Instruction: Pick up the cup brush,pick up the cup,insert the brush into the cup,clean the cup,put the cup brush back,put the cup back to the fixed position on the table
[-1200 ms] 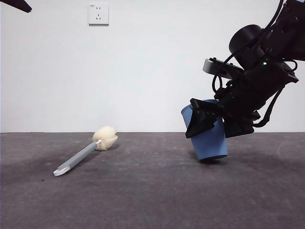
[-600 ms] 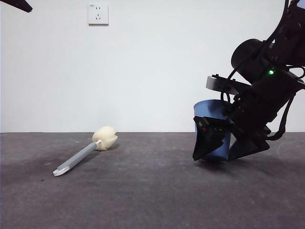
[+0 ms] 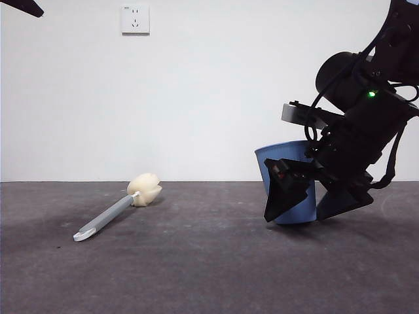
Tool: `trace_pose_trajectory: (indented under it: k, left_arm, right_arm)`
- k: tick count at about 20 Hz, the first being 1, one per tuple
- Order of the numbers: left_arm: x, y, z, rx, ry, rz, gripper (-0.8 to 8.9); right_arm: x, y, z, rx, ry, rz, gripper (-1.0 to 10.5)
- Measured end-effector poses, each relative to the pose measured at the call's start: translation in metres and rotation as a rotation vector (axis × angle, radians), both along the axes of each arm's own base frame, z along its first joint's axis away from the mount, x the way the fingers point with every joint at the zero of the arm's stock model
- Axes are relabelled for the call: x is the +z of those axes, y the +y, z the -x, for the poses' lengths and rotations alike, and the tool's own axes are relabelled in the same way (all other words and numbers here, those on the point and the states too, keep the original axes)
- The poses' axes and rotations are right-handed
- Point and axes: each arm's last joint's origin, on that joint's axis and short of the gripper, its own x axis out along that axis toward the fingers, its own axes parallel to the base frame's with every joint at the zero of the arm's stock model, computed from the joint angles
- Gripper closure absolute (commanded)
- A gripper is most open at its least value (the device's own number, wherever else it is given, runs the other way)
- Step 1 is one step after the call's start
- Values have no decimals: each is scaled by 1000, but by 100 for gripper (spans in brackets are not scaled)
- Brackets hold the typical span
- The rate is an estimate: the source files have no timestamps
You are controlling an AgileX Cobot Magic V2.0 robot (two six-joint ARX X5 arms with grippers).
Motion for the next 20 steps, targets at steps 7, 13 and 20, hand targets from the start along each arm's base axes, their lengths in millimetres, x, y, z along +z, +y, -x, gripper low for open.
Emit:
trace_pose_trajectory:
  k: [7, 13, 20]
  left_arm:
    - [0, 0, 0, 0, 0, 0, 378]
    - [-1, 0, 1, -3, 16, -4, 378]
    - [-9, 0, 10, -107, 133, -2, 817]
  right_arm:
    - [17, -10, 28, -13, 136, 40, 438]
    - [69, -24, 67, -38, 166, 29, 445]
    - [145, -38, 161, 93, 178, -170, 978]
